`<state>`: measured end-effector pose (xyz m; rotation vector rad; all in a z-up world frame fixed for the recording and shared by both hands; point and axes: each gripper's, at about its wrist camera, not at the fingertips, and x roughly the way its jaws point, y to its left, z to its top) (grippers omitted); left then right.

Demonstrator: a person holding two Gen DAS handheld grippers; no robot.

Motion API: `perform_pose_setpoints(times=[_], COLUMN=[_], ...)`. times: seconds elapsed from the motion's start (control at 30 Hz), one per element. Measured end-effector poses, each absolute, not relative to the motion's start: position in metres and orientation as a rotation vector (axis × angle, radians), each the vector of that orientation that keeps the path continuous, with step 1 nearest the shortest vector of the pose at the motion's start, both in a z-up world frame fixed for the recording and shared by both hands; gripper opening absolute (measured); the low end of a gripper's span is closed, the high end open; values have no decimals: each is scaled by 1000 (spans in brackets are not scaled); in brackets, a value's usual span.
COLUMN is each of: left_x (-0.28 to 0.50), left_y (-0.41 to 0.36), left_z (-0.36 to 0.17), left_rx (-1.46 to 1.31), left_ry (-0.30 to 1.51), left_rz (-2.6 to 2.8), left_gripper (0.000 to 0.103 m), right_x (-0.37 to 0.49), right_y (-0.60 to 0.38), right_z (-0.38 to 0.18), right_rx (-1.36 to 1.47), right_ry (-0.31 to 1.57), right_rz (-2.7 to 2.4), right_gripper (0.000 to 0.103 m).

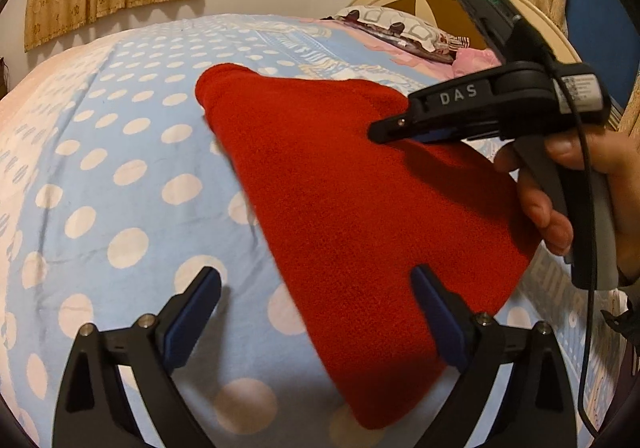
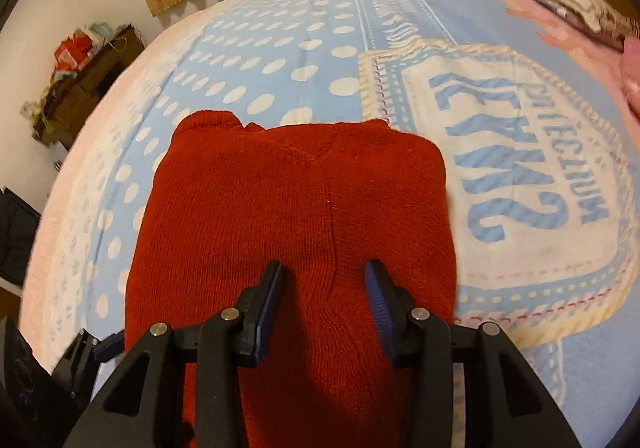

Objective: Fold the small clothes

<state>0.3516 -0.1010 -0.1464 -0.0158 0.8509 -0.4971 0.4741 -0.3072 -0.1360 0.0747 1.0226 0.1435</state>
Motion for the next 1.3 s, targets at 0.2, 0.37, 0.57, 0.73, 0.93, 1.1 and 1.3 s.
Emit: perform_pose_setpoints(times=[0.2,0.37,0.57,0.73,0.93,1.1,1.3], left_x=[352,353,353,354,352,352,360], left_y=[-99,-99,-98,-98,-98,-95,-97], left_z=[-147,-148,-148,-147,-141,-135,-143], left_rx=[-20,-20,-23,-20,-31,-121,-141], left_ry=[850,854,860,855,835,802,837], left_rz=[-494,-491,-492,-481,-475,-530,-523], left_gripper=[99,100,101,103,103,103,103], right_x=[433,411,411,409,407,421,447], right_y=[-264,-234,-243,-256,-314,-371,-410], right_z=[-115,-138,-144,-129,-98,-95,-125], right_rx=[-36,-212,-218,-174,-14,158,317], right_ry=[925,911,901,901,778,762,838], right_rz=[256,271,295,324,275,221,244], right_gripper=[44,44,47,53,70,70,70])
